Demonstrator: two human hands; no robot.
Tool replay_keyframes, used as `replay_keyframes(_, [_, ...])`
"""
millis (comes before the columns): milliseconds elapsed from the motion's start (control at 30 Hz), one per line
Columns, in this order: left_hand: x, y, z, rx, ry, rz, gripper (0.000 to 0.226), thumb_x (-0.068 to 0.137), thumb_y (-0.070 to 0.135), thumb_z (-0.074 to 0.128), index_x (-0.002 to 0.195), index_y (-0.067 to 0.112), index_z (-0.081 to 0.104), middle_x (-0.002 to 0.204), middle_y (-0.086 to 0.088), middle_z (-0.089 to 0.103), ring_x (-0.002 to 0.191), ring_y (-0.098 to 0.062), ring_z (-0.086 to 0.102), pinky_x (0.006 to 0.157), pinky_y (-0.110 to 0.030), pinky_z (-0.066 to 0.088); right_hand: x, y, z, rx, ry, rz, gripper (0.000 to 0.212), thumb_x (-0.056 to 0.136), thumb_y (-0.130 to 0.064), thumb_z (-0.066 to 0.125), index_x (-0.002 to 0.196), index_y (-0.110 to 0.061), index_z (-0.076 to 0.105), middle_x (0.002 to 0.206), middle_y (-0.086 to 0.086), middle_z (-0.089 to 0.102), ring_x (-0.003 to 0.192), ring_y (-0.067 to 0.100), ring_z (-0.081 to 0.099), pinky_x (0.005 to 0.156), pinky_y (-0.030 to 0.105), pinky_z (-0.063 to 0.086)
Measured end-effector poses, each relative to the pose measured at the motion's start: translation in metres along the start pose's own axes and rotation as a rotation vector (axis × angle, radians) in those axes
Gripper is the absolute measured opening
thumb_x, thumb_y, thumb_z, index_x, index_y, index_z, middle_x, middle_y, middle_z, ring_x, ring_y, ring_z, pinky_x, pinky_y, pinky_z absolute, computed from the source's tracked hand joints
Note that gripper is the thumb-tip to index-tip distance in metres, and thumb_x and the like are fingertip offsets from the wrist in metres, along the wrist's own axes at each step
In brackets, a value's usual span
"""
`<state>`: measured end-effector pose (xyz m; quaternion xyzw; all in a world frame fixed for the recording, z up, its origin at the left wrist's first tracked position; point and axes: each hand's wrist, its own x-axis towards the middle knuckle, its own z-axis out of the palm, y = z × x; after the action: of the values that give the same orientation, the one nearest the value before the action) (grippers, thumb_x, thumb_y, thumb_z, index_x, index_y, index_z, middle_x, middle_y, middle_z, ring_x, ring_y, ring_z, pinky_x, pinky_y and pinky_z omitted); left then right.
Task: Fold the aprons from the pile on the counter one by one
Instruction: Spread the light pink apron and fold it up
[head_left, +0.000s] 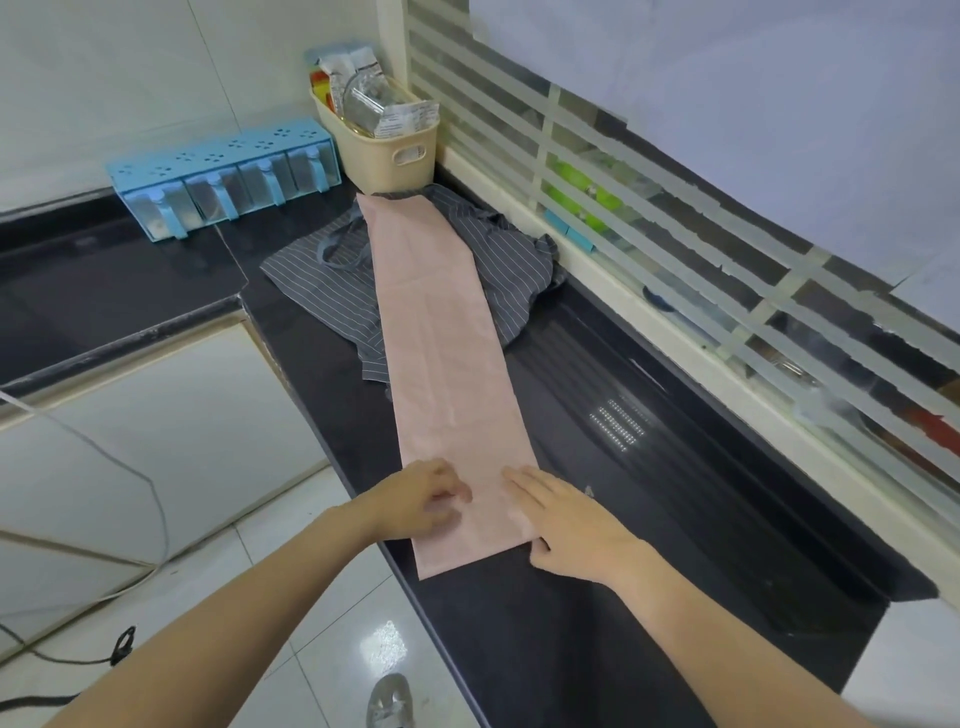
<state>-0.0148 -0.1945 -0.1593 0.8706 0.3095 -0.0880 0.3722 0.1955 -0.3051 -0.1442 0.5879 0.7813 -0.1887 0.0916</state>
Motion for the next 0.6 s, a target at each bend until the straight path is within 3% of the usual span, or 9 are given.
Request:
replay_keyframes(33, [-0.001, -0.002, -0.004, -0.138, -0.006, -0.068, 0.019, 0.091, 0.032, 0.053, 0.106, 0.027, 0.064, 0.116, 0.008, 0.051, 0.104, -0.008, 0.05, 0.094, -0.019, 0.037, 0.003, 0.0, -0.005, 0.039, -0.023, 0.013, 0.069, 0.089, -0.01, 0.043, 0.152, -0.015, 0.013, 0.159, -0.006, 0.006, 0.145, 0.013, 0.007, 0.117, 0.027, 0.008])
replay_keyframes(100, [-0.004, -0.003, -0.015, -0.461, -0.018, -0.224, 0.032, 0.085, 0.051, 0.051, 0.095, 0.028, 0.069, 0.114, 0.009, 0.061, 0.106, -0.009, 0.057, 0.095, -0.018, 0.04, 0.013, 0.005, -0.014, 0.222, 0.055, 0.097, 0.057, 0.089, -0.01, 0.048, 0.144, -0.019, 0.038, 0.15, -0.003, 0.036, 0.137, 0.016, 0.033, 0.111, 0.026, 0.028])
replay_keyframes(167, [-0.009, -0.007, -0.024, -0.812, 0.007, -0.373, 0.047, 0.092, 0.056, 0.042, 0.102, 0.02, 0.07, 0.114, 0.002, 0.066, 0.106, -0.013, 0.061, 0.093, -0.02, 0.045, 0.029, 0.013, -0.024, 0.479, 0.138, 0.267, 0.032, 0.088, -0.014, 0.056, 0.119, -0.016, 0.063, 0.12, 0.003, 0.064, 0.11, 0.021, 0.059, 0.091, 0.028, 0.046])
replay_keyframes(267, [-0.013, -0.018, -0.028, -1.13, 0.075, -0.483, 0.059, 0.093, 0.063, 0.026, 0.117, 0.02, 0.059, 0.116, -0.004, 0.066, 0.105, -0.02, 0.064, 0.087, -0.028, 0.051, 0.047, 0.018, -0.034, 0.848, 0.106, 0.484, 0.011, 0.086, -0.014, 0.061, 0.096, -0.012, 0.066, 0.088, 0.003, 0.066, 0.077, 0.018, 0.063, 0.059, 0.019, 0.05])
replay_keyframes(333, [-0.013, -0.02, -0.03, -1.192, 0.091, -0.511, 0.061, 0.092, 0.065, 0.027, 0.117, 0.019, 0.058, 0.114, -0.005, 0.065, 0.103, -0.022, 0.065, 0.083, -0.03, 0.053, 0.058, 0.015, -0.038, 0.873, 0.087, 0.576, 0.01, 0.086, -0.019, 0.062, 0.095, -0.014, 0.064, 0.08, 0.0, 0.062, 0.064, 0.013, 0.057, 0.054, 0.018, 0.049])
replay_keyframes(467, [-0.011, -0.017, -0.037, -0.813, 0.102, -0.569, 0.028, 0.093, 0.028, 0.054, 0.105, 0.003, 0.06, 0.083, -0.004, 0.065, 0.077, -0.017, 0.067, 0.072, -0.026, 0.058, 0.075, 0.003, -0.042, 0.641, 0.003, 0.634, 0.017, 0.092, -0.029, 0.05, 0.096, -0.014, 0.056, 0.075, 0.002, 0.058, 0.053, 0.017, 0.056, 0.055, 0.023, 0.044])
replay_keyframes(533, [-0.007, -0.019, -0.043, -0.448, 0.146, -0.641, 0.017, 0.092, 0.022, 0.051, 0.092, 0.006, 0.056, 0.077, -0.004, 0.064, 0.081, -0.022, 0.067, 0.063, -0.026, 0.053, 0.081, -0.002, -0.041, 0.603, 0.0, 0.667, 0.028, 0.094, -0.03, 0.042, 0.105, -0.008, 0.056, 0.075, 0.005, 0.057, 0.06, 0.021, 0.059, 0.058, 0.025, 0.043])
replay_keyframes(600, [-0.002, -0.019, -0.047, -0.008, 0.291, -0.618, 0.023, 0.089, 0.029, 0.052, 0.101, 0.01, 0.05, 0.093, -0.004, 0.06, 0.096, -0.026, 0.061, 0.069, -0.031, 0.048, 0.085, -0.003, -0.04, 0.586, 0.013, 0.702, 0.034, 0.096, -0.03, 0.036, 0.109, -0.004, 0.055, 0.078, 0.008, 0.057, 0.072, 0.027, 0.061, 0.062, 0.027, 0.044])
